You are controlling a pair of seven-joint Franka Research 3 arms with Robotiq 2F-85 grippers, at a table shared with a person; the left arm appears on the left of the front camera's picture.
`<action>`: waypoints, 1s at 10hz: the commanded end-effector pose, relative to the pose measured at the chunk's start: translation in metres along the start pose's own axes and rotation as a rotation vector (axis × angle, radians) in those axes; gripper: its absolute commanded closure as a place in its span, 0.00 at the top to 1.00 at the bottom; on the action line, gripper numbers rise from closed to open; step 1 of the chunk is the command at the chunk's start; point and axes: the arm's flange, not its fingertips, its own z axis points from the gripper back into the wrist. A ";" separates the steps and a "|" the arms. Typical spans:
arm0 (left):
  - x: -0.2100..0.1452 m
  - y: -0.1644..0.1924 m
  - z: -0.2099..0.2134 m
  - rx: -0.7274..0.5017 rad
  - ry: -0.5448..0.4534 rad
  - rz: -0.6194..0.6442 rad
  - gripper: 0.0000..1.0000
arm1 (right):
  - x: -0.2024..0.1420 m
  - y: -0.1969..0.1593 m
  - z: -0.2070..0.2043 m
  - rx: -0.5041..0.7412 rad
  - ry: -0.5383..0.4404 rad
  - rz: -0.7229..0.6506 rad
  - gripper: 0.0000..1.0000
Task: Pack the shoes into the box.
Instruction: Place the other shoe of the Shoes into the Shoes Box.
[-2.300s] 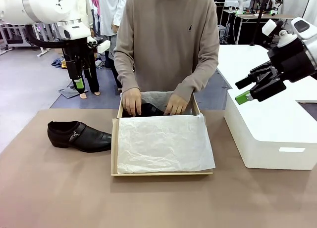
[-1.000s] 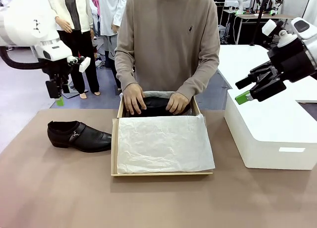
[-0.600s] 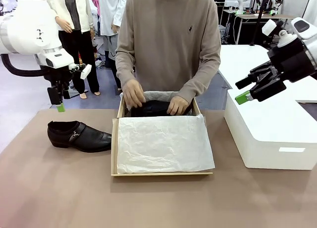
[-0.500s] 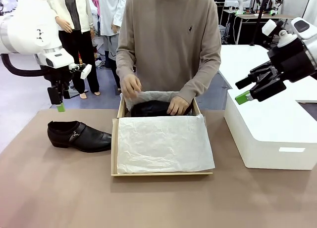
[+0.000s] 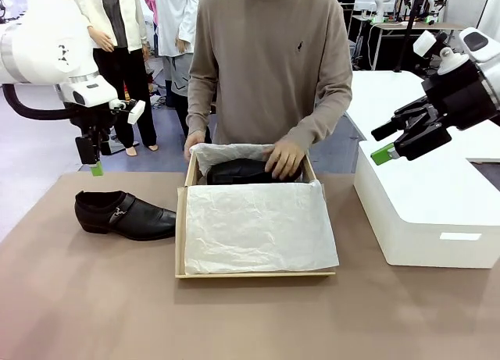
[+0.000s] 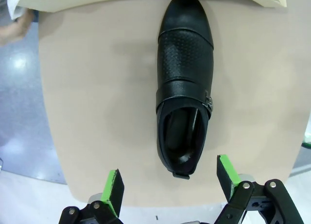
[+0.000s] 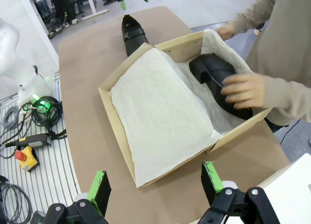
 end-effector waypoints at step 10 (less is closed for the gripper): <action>-0.033 0.002 -0.067 -0.040 -0.038 -0.037 1.00 | 0.000 -0.002 -0.002 0.011 -0.033 0.023 1.00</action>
